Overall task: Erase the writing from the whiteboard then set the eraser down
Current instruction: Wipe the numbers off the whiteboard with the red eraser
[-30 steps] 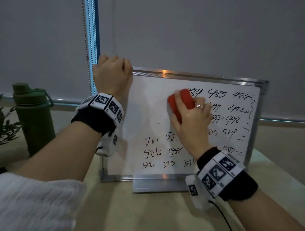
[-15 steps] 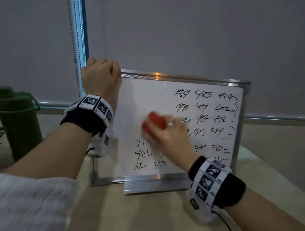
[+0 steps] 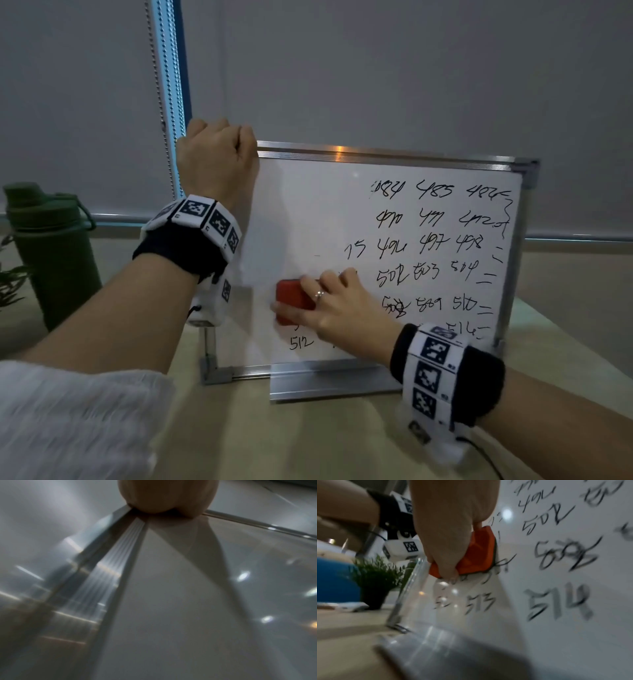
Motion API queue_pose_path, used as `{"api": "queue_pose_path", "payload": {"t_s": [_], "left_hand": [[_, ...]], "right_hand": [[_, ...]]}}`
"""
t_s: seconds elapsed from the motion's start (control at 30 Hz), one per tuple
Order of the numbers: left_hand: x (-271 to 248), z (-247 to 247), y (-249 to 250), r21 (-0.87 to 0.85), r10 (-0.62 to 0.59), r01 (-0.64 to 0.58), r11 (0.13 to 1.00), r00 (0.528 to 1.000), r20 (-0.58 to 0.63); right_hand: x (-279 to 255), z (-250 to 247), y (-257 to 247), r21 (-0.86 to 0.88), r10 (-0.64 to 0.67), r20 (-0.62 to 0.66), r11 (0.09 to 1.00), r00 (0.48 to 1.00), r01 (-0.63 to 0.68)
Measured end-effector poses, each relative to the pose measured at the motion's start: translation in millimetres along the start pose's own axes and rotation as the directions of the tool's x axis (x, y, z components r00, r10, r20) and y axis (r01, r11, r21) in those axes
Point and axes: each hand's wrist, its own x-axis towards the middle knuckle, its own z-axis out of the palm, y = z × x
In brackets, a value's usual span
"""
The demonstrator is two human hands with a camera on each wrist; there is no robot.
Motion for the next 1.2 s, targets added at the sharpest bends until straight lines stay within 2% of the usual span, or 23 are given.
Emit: {"api": "queue_pose_path", "payload": {"t_s": [0.07,0.13,0.2,0.23,0.27,0.33,0.4,0.47,0.53,0.57,0.63,0.67,0.73,0.8,0.83,0.87,0.93,0.97,1.03,1.1,1.13,1.17,1.2], "left_hand": [[-0.2,0.7,0.2,-0.004,0.004,-0.004,1.000,1.000,-0.010],[-0.9,1.8,0.4,-0.001,0.010,-0.010,1.000,1.000,-0.014],[-1.0,1.3,1.1,0.003,0.009,-0.009,1.000,1.000,-0.003],[-1.4,0.8,1.6,0.001,0.011,-0.011,1.000,1.000,0.009],[-1.5,0.5,1.9,-0.002,0.015,-0.015,1.000,1.000,0.019],[-1.4,-0.3,1.7,-0.014,0.027,-0.027,1.000,0.999,0.021],[-1.2,-0.7,0.7,-0.021,0.038,-0.038,0.999,0.999,0.003],[-0.3,-0.2,-0.5,-0.012,0.037,-0.037,0.999,0.999,0.000],[0.2,1.0,0.5,-0.004,0.032,-0.031,0.999,0.999,0.006],[0.2,1.1,1.2,-0.002,0.028,-0.028,1.000,1.000,0.010],[-0.5,3.0,2.2,0.004,0.024,-0.024,1.000,1.000,0.014],[-0.5,4.2,2.4,0.005,0.025,-0.025,1.000,1.000,0.016],[-0.6,5.6,1.2,0.004,0.024,-0.024,1.000,1.000,0.004],[-0.6,6.4,0.1,0.001,0.024,-0.024,1.000,1.000,-0.008],[-0.3,7.0,0.1,0.000,0.027,-0.027,1.000,1.000,-0.006],[-0.3,7.5,0.4,-0.002,0.028,-0.028,1.000,1.000,-0.001],[-0.1,7.8,0.2,0.003,0.024,-0.024,1.000,1.000,0.000],[-0.3,7.6,-0.1,0.010,0.021,-0.021,1.000,1.000,-0.003],[-0.5,8.8,-0.1,0.020,0.022,-0.022,1.000,1.000,-0.005],[-0.7,10.2,-0.1,0.021,0.025,-0.025,0.999,1.000,-0.010],[-0.9,10.4,-0.7,0.022,0.029,-0.029,0.999,0.999,-0.019],[-0.6,10.0,-1.2,0.025,0.032,-0.031,0.999,0.999,-0.031],[-0.4,9.9,-1.7,0.028,0.033,-0.032,0.999,0.999,-0.038]], "right_hand": [[-3.6,-5.1,21.4,-0.039,-0.002,0.022,0.999,1.000,0.003],[-2.6,-14.5,43.9,-0.047,0.209,-0.046,0.976,0.977,-0.211],[-0.7,-19.3,47.6,-0.021,0.436,-0.093,0.898,0.895,-0.439],[-1.4,-16.6,39.8,-0.008,0.465,-0.113,0.883,0.878,-0.469],[-3.5,-11.4,26.7,-0.007,0.423,-0.113,0.904,0.899,-0.427],[-13.8,1.5,0.5,-0.041,0.180,-0.055,0.982,0.982,-0.182],[-23.4,5.6,4.3,-0.072,0.055,0.026,0.996,0.998,-0.053],[-24.7,-1.6,26.3,-0.072,0.198,-0.039,0.977,0.979,-0.201],[-22.5,-11.9,45.9,-0.035,0.433,-0.133,0.897,0.891,-0.441],[-21.3,-14.4,49.8,-0.019,0.515,-0.121,0.854,0.849,-0.521],[-22.4,-9.8,42.4,-0.007,0.571,-0.118,0.818,0.812,-0.576],[-24.5,-4.8,33.6,-0.009,0.531,-0.130,0.844,0.837,-0.537],[-33.2,5.9,19.3,-0.056,0.287,-0.079,0.955,0.955,-0.291],[-39.5,3.6,31.7,-0.127,0.060,0.017,0.990,0.998,-0.057],[-38.9,-1.7,45.6,-0.142,0.063,0.010,0.988,0.998,-0.061],[-36.7,-7.6,59.7,-0.136,0.143,-0.023,0.980,0.989,-0.145],[-32.0,-15.9,80.5,-0.090,0.375,-0.084,0.920,0.923,-0.381],[-33.3,-15.8,81.7,-0.072,0.434,-0.084,0.895,0.897,-0.440],[-46.9,-5.8,68.2,-0.076,0.356,-0.076,0.929,0.931,-0.361],[-64.8,3.2,53.0,-0.120,0.118,0.010,0.986,0.993,-0.116],[-69.4,3.4,53.9,-0.141,0.018,0.062,0.990,0.998,-0.009],[-68.2,0.7,62.5,-0.168,-0.034,0.066,0.985,0.997,0.045],[-62.2,-3.6,74.3,-0.190,-0.017,0.045,0.981,0.999,0.025]]}}
